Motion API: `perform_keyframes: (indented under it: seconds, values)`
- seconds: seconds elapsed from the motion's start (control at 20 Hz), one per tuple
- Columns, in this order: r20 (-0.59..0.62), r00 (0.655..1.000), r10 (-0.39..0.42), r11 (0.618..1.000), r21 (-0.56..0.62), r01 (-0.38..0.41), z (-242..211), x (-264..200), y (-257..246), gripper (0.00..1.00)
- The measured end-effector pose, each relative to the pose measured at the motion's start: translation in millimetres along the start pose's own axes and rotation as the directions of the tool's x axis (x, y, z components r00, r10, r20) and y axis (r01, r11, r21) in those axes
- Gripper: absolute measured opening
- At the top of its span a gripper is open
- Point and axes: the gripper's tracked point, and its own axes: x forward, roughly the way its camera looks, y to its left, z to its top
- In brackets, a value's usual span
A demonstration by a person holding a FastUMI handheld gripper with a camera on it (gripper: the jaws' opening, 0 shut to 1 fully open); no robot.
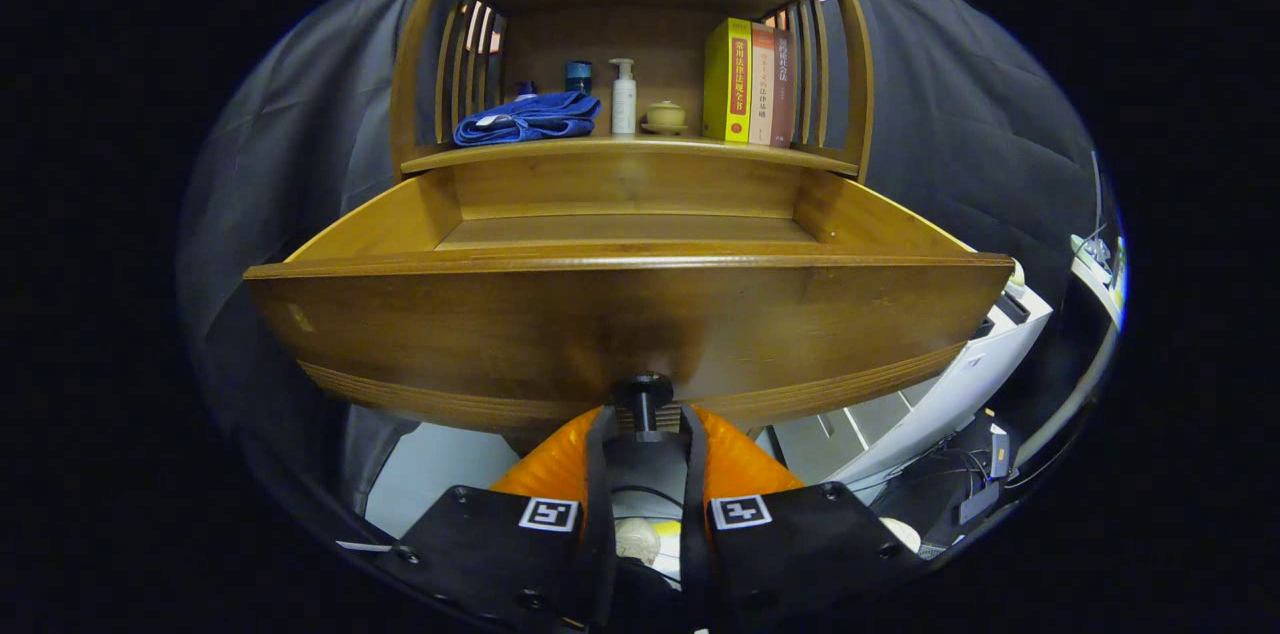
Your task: Pull open the drawer, take out the items inside it, and place them on the countertop above the cabinet.
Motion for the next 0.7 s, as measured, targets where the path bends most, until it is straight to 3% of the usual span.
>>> perform_keyframes:
  seconds: [0.45, 0.5, 0.7]
  values:
    - [-0.030, 0.999, -0.022, 0.999, 0.027, 0.023, -11.4, -13.3, -3.5, 0.35]
    - [-0.032, 0.999, -0.029, 0.999, 0.032, 0.030, -13.4, -15.5, -4.6, 0.40]
    - [0.069, 0.991, -0.118, 0.993, 0.029, 0.117, 18.5, -27.0, -23.0, 0.77]
